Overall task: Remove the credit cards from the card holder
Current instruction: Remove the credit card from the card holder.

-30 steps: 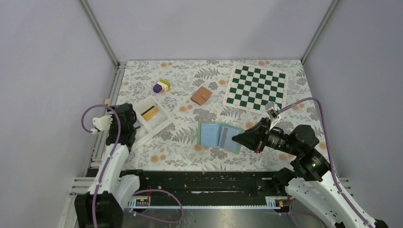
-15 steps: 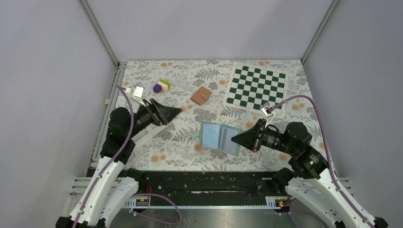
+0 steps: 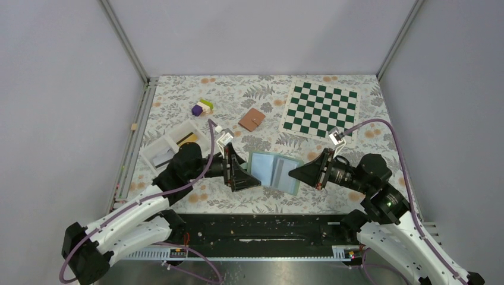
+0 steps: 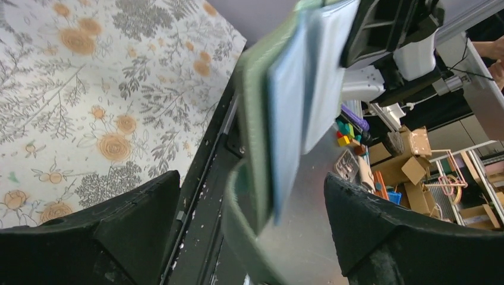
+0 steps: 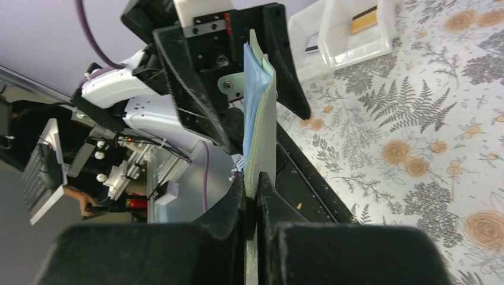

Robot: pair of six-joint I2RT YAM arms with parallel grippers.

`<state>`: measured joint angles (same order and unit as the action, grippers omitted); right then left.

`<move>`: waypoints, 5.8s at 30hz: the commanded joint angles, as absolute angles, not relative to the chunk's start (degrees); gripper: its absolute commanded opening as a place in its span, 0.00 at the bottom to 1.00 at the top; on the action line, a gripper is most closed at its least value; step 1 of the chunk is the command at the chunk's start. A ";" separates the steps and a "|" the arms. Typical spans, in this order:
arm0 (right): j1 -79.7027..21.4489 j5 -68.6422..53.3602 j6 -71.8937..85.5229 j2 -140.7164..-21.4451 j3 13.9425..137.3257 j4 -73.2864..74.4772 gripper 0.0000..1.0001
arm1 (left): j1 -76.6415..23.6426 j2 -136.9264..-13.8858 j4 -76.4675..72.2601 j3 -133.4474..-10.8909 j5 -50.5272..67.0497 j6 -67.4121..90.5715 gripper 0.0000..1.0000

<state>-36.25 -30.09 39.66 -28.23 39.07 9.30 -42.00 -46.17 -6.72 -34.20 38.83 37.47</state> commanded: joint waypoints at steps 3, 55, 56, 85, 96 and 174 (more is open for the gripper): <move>-35.95 -33.38 43.46 -28.61 37.71 3.00 0.00 | -43.29 -48.82 -19.59 -32.00 39.45 39.07 0.77; -35.94 -29.32 44.71 -30.35 37.92 5.26 0.84 | -43.04 -48.50 -35.47 -26.05 32.31 55.65 0.00; -35.95 -30.01 45.68 -30.74 37.03 3.53 0.81 | -43.02 -48.51 -36.10 -25.83 32.28 56.02 0.00; -35.95 -28.44 50.90 -28.88 32.12 -5.13 0.54 | -43.05 -49.34 -42.91 -22.01 33.82 59.51 0.00; -35.90 -27.07 49.47 -29.09 34.35 -3.06 0.00 | -43.00 -49.93 -42.71 -23.09 35.06 59.03 0.00; -35.91 -40.35 49.62 -33.86 29.96 -20.07 0.00 | -43.30 -52.23 -44.62 -27.28 37.45 59.11 0.57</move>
